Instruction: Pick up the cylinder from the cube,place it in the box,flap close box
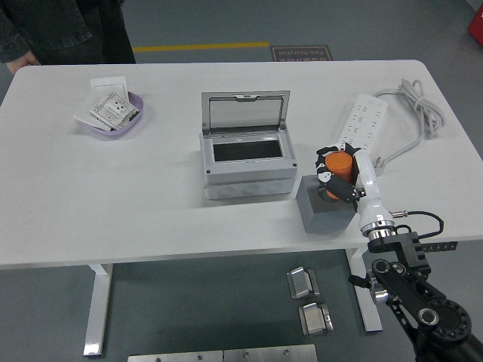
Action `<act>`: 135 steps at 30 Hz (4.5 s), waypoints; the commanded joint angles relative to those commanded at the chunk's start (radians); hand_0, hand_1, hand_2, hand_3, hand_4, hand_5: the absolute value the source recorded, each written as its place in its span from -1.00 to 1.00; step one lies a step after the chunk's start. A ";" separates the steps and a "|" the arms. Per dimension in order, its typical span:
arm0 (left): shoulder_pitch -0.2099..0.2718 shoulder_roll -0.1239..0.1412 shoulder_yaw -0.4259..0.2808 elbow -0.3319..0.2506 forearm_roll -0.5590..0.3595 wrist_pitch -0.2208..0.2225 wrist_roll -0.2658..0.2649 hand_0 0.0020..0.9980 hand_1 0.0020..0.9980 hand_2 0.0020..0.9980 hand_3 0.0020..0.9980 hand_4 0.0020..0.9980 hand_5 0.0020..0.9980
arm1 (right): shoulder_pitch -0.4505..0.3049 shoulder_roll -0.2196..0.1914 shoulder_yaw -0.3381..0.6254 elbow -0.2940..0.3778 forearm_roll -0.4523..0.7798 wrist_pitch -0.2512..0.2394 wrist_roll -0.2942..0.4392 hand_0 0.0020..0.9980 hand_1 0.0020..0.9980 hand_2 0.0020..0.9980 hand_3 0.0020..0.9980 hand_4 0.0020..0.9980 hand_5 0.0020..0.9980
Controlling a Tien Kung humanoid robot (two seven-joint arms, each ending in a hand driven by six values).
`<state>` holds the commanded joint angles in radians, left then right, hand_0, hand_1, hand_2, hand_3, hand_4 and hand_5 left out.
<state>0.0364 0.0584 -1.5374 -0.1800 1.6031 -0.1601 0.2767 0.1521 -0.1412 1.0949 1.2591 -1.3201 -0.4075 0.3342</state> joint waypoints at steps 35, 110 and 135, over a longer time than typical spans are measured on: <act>0.024 0.025 -0.093 0.000 0.087 0.025 0.020 0.35 0.43 0.32 0.46 0.46 -0.12 | 0.615 0.104 -0.490 -0.281 -0.762 0.089 -0.483 -1.00 -0.75 -0.31 -0.50 -1.00 -1.00; 0.004 0.005 -0.074 0.000 0.096 0.011 0.016 0.34 0.44 0.28 0.42 0.39 -0.19 | 0.600 0.044 -0.490 -0.349 -0.477 0.119 -0.376 0.41 0.17 0.27 0.51 0.77 -0.51; 0.001 0.018 -0.095 0.000 0.119 0.008 0.025 0.34 0.43 0.28 0.41 0.37 -0.24 | 0.826 0.031 -0.495 -0.450 -0.351 0.194 -0.378 0.36 0.14 0.28 0.47 0.80 -0.38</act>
<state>0.0376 0.0766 -1.6319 -0.1800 1.7223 -0.1522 0.3014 0.9778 -0.1107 0.5997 0.8095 -1.6706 -0.2136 -0.0434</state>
